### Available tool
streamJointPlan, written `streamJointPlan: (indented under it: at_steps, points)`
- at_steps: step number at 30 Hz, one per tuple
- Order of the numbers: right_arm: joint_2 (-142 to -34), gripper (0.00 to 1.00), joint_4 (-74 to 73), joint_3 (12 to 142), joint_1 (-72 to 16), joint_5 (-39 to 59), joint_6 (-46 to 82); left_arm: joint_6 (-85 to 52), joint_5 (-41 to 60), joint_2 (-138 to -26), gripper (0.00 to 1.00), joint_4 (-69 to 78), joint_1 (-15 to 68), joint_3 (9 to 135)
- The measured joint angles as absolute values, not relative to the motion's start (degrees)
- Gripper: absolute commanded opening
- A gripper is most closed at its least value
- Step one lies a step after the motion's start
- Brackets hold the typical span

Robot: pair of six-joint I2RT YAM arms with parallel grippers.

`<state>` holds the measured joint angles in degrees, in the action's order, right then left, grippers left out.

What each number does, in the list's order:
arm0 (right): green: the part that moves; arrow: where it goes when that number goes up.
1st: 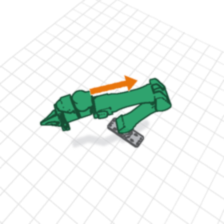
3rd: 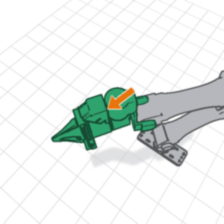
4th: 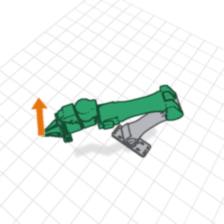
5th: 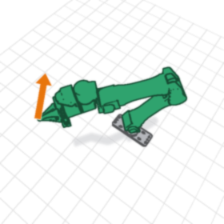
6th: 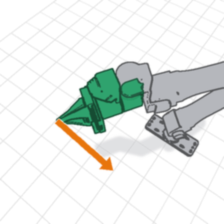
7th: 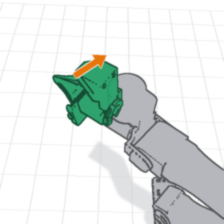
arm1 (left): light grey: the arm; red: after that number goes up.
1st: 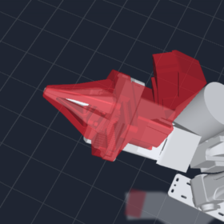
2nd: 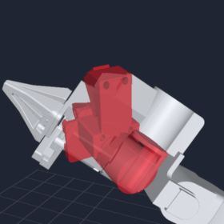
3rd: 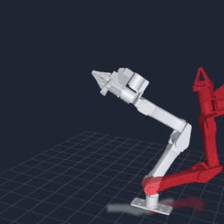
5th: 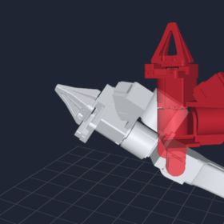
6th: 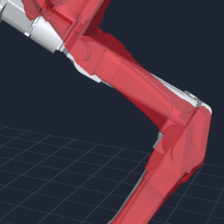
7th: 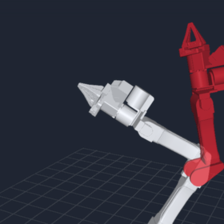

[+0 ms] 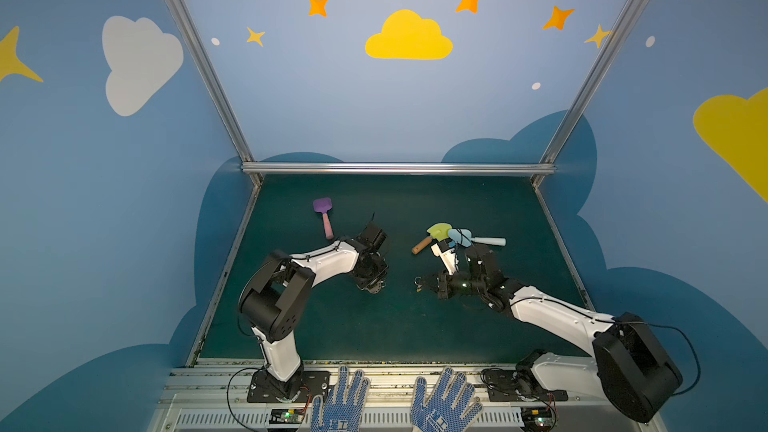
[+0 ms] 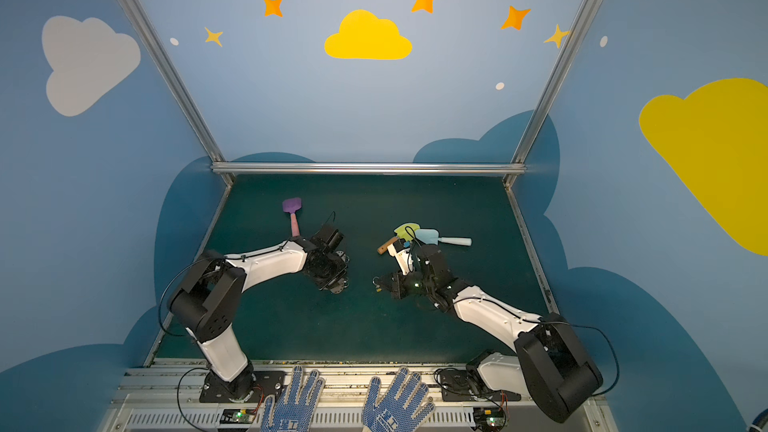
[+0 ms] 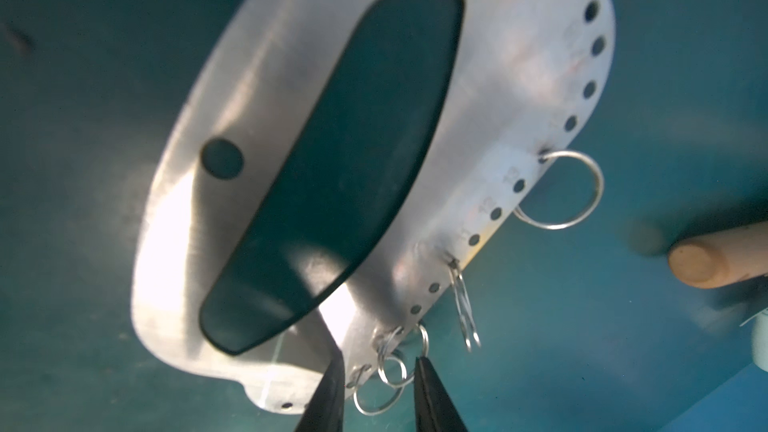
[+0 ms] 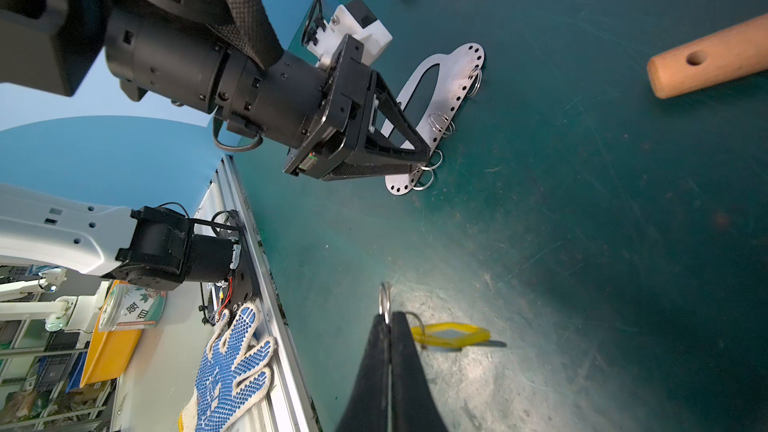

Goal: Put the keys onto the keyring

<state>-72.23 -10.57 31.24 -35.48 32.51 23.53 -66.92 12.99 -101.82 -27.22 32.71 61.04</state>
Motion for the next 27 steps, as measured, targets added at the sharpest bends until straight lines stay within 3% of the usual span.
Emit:
streamJointPlan:
  at_steps: [9,16,19,22,27]
  points:
    - [-71.55,0.00,-10.50,31.24,-35.48,32.10,23.33,-68.29,10.52,-101.82,0.23,-25.96,32.86,61.04]
    - [-70.46,0.00,-10.52,31.22,-35.48,31.83,23.29,-68.82,8.43,-101.75,0.22,-24.73,32.86,60.82]
    - [-70.46,0.00,-10.50,31.16,-35.48,31.66,23.31,-69.52,8.32,-101.01,0.25,-23.07,32.86,59.40]
    - [-70.46,0.00,-10.52,31.16,-35.48,31.51,23.31,-70.32,8.29,-100.01,0.36,-22.90,33.04,58.59]
    - [-70.46,0.00,-10.52,31.16,-35.48,31.44,23.31,-71.83,8.21,-94.78,0.39,-22.79,33.76,55.75]
